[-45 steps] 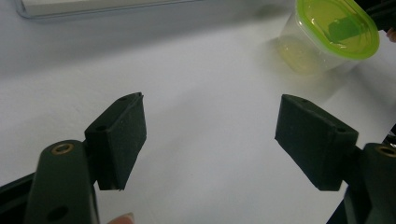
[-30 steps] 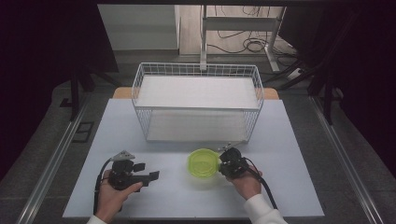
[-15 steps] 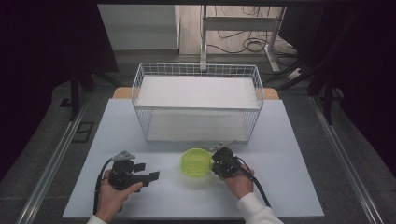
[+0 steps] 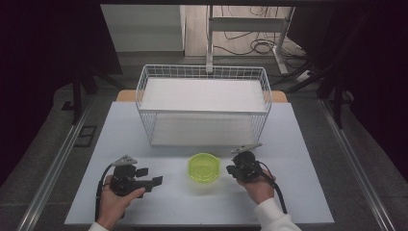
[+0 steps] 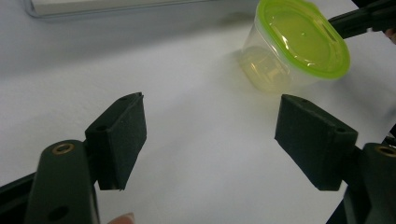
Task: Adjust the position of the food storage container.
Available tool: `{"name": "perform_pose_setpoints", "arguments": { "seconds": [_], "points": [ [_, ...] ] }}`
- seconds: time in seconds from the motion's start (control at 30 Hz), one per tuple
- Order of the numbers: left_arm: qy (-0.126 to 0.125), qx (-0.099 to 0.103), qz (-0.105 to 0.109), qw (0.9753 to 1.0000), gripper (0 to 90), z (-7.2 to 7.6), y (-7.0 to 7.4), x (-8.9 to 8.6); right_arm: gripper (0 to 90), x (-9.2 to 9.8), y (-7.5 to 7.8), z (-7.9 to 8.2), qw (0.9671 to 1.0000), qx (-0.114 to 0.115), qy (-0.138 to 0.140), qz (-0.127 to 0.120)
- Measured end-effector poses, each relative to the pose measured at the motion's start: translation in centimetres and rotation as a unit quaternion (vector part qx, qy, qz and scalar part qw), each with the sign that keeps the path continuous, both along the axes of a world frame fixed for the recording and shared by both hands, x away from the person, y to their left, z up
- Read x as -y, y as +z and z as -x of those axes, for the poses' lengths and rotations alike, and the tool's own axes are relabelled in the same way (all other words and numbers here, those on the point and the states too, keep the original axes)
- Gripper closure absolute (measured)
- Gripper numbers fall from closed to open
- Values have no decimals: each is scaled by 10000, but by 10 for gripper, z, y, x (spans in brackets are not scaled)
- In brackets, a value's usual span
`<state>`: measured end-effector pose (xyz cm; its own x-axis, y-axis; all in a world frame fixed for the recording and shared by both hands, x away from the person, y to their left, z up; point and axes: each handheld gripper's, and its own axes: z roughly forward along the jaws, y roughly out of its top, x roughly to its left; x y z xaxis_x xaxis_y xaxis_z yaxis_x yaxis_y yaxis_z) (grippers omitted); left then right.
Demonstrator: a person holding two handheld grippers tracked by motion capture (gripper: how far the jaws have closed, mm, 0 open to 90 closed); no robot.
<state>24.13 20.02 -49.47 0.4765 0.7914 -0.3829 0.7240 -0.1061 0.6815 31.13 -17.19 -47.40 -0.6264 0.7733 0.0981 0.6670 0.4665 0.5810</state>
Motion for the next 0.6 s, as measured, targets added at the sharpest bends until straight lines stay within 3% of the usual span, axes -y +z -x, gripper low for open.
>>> {"name": "perform_pose_setpoints", "arguments": {
  "seconds": [0.17,0.3,0.43,0.5,0.6],
  "points": [
    [-22,16,20,10000,248,0,1,1,836,23,9,11,9990,117,-122,-410],
    [-1,11,49,10000,249,0,1,0,586,37,8,18,9961,111,-177,-854],
    [15,17,90,10000,249,-1,2,-2,389,46,5,15,9899,-68,-269,-1393],
    [17,10,116,9999,250,-1,2,-2,337,45,4,15,9868,-90,-306,-1590],
    [20,-2,135,9999,253,-1,2,-2,327,44,4,15,9863,-52,-265,-1626]
  ]
}}
